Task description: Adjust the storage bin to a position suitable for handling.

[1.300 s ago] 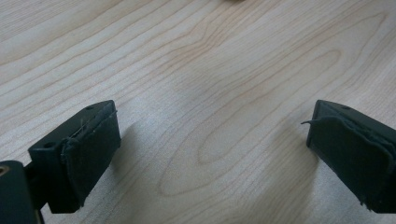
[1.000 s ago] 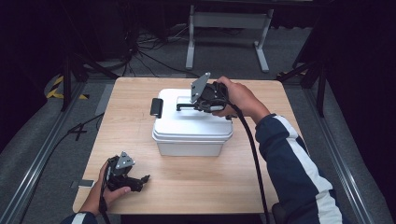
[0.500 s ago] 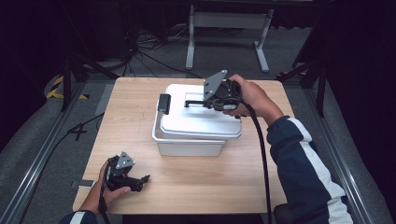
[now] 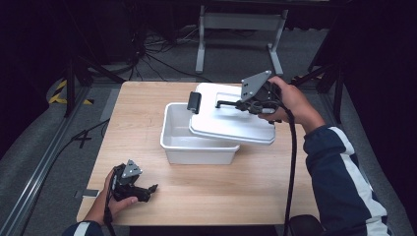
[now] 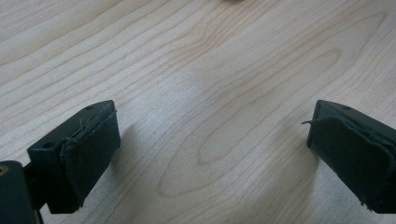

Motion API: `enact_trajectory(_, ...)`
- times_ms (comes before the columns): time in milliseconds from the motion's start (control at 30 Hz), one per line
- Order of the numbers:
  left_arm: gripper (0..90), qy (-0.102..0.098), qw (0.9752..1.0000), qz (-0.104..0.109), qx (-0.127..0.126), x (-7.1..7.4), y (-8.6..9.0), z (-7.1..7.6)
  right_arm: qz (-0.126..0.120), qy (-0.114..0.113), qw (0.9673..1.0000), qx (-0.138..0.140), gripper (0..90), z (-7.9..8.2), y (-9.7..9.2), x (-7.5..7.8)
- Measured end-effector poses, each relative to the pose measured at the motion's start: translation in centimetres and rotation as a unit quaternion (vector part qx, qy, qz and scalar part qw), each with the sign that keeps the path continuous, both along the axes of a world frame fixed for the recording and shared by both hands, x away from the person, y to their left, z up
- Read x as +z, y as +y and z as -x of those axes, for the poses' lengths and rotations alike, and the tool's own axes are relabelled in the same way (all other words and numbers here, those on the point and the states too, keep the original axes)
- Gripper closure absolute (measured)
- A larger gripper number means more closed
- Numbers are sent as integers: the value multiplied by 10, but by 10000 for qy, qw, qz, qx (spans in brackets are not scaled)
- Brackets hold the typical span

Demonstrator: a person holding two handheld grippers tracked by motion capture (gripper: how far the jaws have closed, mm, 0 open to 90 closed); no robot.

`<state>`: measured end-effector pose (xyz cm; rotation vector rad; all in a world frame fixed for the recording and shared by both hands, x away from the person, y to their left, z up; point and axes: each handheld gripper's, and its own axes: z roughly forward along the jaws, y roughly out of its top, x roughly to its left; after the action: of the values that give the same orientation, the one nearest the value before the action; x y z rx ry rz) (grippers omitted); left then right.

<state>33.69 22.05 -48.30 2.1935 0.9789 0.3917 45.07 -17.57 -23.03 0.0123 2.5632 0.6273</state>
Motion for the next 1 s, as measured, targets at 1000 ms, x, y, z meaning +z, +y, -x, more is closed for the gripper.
enact_trajectory(1000, 26, 61, 10000, -30, -26, 1, 0, 0, -306, -25, 9982, -512, 841, 12, -89, -4)
